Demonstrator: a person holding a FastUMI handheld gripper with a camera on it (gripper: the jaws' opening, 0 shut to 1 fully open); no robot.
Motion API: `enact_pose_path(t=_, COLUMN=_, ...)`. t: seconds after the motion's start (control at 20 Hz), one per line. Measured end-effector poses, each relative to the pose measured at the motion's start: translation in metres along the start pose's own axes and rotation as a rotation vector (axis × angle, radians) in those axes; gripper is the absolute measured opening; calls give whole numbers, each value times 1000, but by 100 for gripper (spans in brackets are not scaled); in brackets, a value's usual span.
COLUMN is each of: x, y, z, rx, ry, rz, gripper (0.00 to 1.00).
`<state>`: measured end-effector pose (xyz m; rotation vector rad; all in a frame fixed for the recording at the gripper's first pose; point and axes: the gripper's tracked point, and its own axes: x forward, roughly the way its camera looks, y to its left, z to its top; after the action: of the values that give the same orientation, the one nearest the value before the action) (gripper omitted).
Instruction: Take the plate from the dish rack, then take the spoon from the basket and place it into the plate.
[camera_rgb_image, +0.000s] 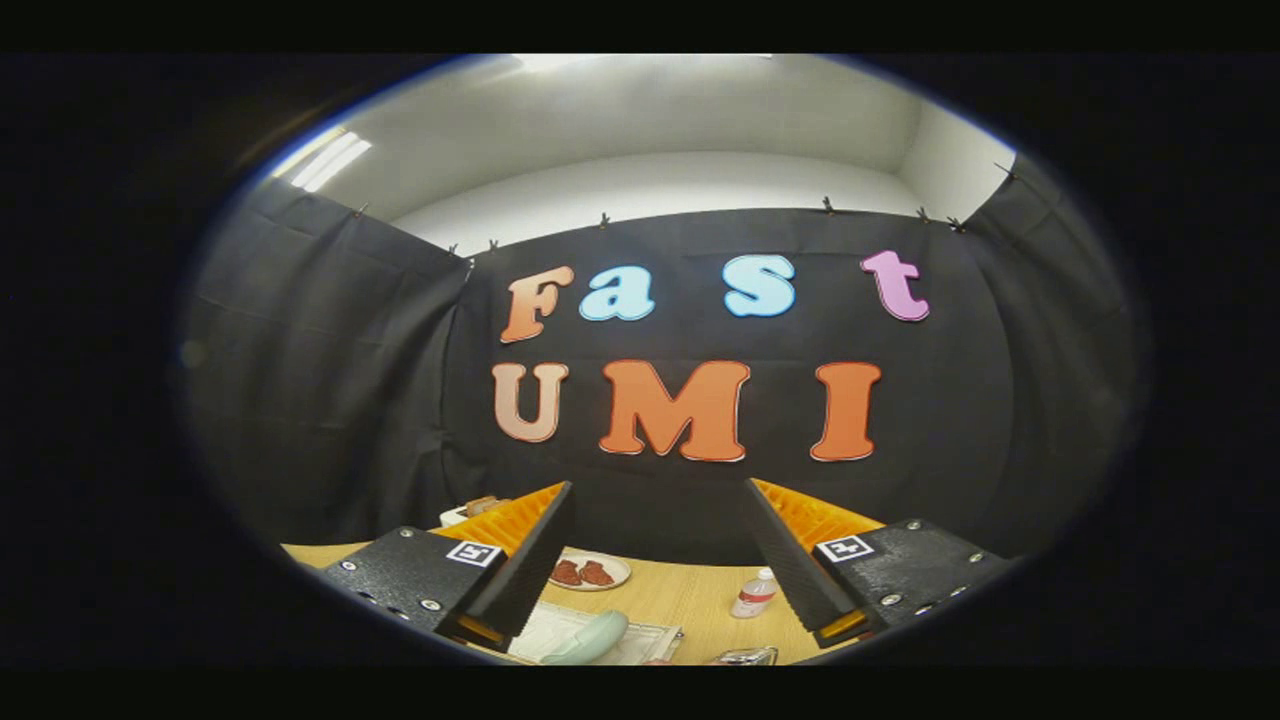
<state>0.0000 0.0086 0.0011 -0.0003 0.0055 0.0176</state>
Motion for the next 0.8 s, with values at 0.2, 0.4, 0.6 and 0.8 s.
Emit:
enact_pose_path(t=0.2, x=0, y=2, z=-2, rx=-3, ry=3, rz=8, gripper=98)
enact_pose_path(t=0.4, x=1, y=3, z=-13, rx=4, ry=37, rz=15, gripper=98)
enact_pose_path(t=0.6, x=5, y=9, z=-47, rx=-1, ry=143, rz=31, gripper=99)
enact_pose_path(t=0.8, x=4, y=18, z=-99, rx=-37, ry=312, rz=60, gripper=99)
